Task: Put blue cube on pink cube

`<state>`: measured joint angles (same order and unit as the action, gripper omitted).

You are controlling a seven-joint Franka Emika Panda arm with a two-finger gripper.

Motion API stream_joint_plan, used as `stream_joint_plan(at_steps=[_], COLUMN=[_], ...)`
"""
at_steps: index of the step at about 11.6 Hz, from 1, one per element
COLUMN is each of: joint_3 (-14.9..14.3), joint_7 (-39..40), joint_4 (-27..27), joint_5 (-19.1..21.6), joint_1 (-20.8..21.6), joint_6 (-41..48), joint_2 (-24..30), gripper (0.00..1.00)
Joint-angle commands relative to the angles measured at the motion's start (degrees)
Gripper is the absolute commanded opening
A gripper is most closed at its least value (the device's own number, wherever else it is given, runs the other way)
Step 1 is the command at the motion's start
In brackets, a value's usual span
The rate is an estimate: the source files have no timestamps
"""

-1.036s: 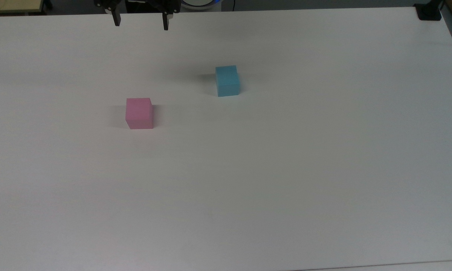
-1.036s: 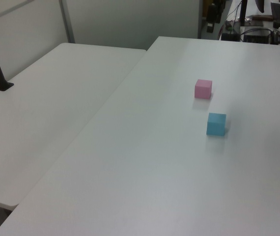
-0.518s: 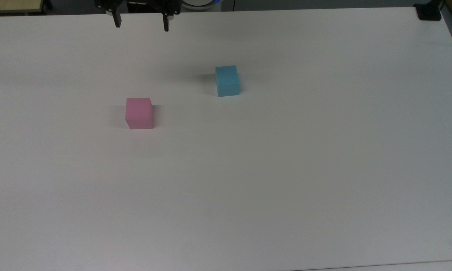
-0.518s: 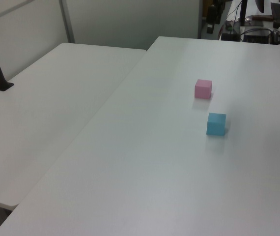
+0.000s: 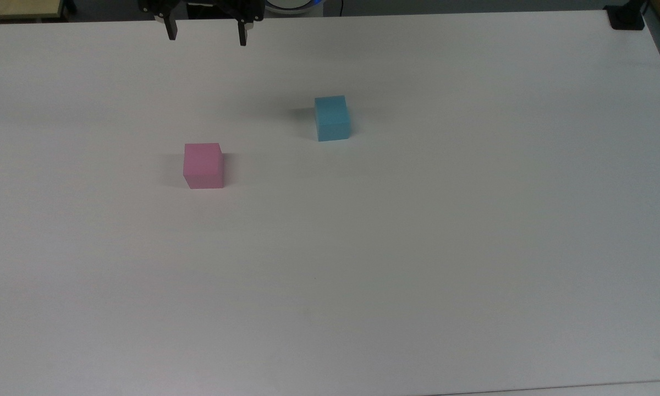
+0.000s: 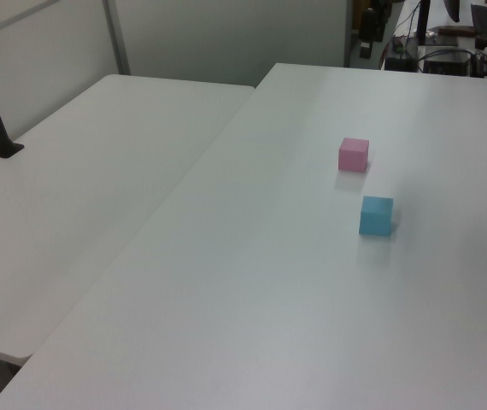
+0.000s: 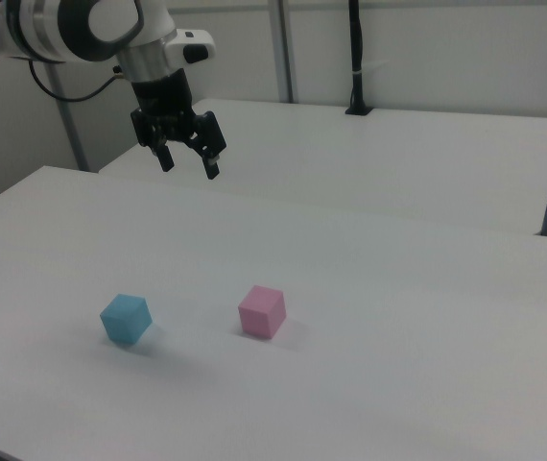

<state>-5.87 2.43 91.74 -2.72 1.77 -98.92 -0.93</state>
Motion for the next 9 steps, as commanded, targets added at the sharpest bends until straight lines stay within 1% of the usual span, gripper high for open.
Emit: stream_joint_plan(at_steps=[1,3,4,6,8,9], joint_3=[-0.2,0.1,0.8,2.3,3.0,3.7], joint_7=[0.7,0.6,0.5,1.9,6.6,7.1], joint_4=[0.9,1.3,1.4,3.4,8.9,12.0], joint_5=[-0.7,-0.7,-0.6,-0.5,-0.4,-0.4], joint_1=[1.0,1.5,1.3,1.3,1.4,1.3], joint_6=[1.0,2.8,2.9,3.1,4.8,4.6], joint_2=[0.8,1.1,1.1,1.5,5.1,7.8], gripper=[1.0,1.0,1.0,1.0,1.0,1.0])
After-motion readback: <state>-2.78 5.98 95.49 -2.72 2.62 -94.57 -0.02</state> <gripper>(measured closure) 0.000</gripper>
